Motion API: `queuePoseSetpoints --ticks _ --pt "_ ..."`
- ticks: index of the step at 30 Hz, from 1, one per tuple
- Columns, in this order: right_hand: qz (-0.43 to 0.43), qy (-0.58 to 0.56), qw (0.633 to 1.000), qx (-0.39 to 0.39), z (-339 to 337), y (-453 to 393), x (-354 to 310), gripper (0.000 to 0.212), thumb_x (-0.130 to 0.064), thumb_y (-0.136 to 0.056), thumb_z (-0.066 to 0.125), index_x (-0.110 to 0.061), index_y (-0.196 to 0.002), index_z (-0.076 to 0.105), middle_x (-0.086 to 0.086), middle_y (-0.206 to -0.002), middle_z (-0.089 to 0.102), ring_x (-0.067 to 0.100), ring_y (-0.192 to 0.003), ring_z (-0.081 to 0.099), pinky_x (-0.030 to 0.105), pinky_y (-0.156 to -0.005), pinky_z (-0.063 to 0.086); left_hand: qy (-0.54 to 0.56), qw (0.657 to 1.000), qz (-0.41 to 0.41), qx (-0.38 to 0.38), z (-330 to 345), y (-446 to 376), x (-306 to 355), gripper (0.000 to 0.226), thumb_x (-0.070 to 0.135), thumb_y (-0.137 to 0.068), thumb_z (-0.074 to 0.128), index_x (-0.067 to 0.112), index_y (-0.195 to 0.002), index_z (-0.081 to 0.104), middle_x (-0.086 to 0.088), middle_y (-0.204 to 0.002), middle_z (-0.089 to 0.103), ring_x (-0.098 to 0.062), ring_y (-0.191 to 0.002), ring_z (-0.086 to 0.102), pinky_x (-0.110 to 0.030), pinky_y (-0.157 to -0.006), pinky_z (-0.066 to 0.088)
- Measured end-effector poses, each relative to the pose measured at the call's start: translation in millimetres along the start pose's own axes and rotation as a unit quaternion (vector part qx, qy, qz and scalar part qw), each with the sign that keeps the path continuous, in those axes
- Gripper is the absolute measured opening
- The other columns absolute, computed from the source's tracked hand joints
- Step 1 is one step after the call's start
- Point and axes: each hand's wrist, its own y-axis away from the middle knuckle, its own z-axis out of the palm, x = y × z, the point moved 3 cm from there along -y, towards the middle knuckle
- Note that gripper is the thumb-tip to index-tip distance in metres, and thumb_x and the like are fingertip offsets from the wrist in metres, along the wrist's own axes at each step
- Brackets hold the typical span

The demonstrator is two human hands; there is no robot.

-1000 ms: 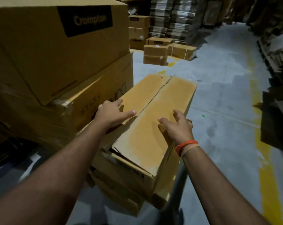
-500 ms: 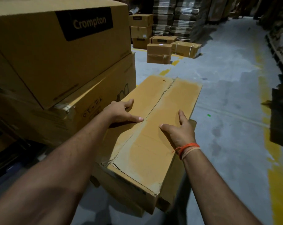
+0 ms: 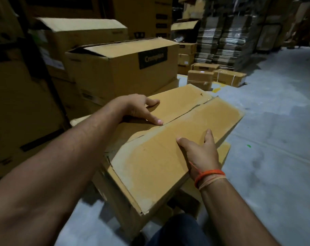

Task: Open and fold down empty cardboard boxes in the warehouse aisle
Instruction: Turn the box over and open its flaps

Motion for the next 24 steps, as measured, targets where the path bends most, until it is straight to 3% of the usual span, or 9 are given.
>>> queuePoseSetpoints --ticks 6,9,14,16,18,21,24 --pt "0.054 0.009 0.997 -0.061 36 129 30 0.111 -0.029 -0.079 0.083 -0.044 -0.158 0.008 0.002 -0.16 0.023 0.032 -0.137 0.039 0.045 -0.11 0.036 -0.018 0.997 -0.071 -0.004 34 122 -64 0.117 0.081 -0.058 0.078 0.053 -0.156 0.02 -0.007 -0.158 0.03 -0.031 -0.138 0.039 -0.044 -0.11 0.041" --pt "0.087 0.04 0.99 -0.102 55 187 46 0.113 -0.026 -0.081 0.082 -0.049 -0.157 0.001 0.005 -0.158 0.02 0.034 -0.133 0.041 0.047 -0.105 0.043 -0.01 0.996 -0.094 -0.003 52 182 -94 0.119 0.084 -0.053 0.078 0.059 -0.153 0.018 -0.005 -0.145 0.032 -0.029 -0.125 0.044 -0.044 -0.106 0.047" --pt "0.082 0.095 0.973 -0.194 81 265 70 0.111 -0.027 -0.085 0.078 -0.049 -0.156 -0.003 0.009 -0.15 0.021 0.021 -0.104 0.039 0.032 -0.089 0.036 0.009 0.993 -0.12 0.008 72 272 -142 0.117 0.084 -0.052 0.071 0.059 -0.153 0.018 0.0 -0.131 0.033 -0.024 -0.118 0.043 -0.043 -0.105 0.045" --pt "0.075 0.116 0.965 -0.224 91 286 81 0.109 -0.031 -0.085 0.077 -0.048 -0.157 -0.003 0.011 -0.151 0.022 0.025 -0.111 0.039 0.034 -0.097 0.035 0.004 0.99 -0.14 0.01 81 302 -160 0.118 0.087 -0.051 0.068 0.058 -0.154 0.018 0.0 -0.13 0.034 -0.023 -0.117 0.042 -0.044 -0.105 0.044" --pt "0.066 0.141 0.957 -0.244 105 301 91 0.109 -0.035 -0.083 0.077 -0.049 -0.156 -0.002 0.013 -0.155 0.021 0.032 -0.119 0.04 0.044 -0.109 0.037 0.001 0.985 -0.17 0.019 91 332 -182 0.118 0.089 -0.051 0.067 0.058 -0.154 0.017 -0.003 -0.131 0.035 -0.024 -0.117 0.043 -0.043 -0.103 0.044" --pt "0.046 0.149 0.943 -0.293 137 317 100 0.107 -0.035 -0.081 0.077 -0.049 -0.156 0.002 0.015 -0.158 0.017 0.033 -0.124 0.043 0.048 -0.108 0.042 0.006 0.97 -0.237 0.05 106 378 -219 0.117 0.089 -0.056 0.067 0.056 -0.155 0.015 -0.006 -0.136 0.036 -0.026 -0.12 0.044 -0.044 -0.103 0.045" --pt "0.001 0.151 0.927 -0.344 175 318 102 0.109 -0.04 -0.073 0.08 -0.048 -0.156 0.009 0.008 -0.153 0.027 0.032 -0.123 0.047 0.05 -0.107 0.045 0.016 0.944 -0.317 0.093 115 421 -253 0.118 0.091 -0.055 0.066 0.056 -0.155 0.014 -0.009 -0.144 0.036 -0.032 -0.128 0.043 -0.047 -0.103 0.045"
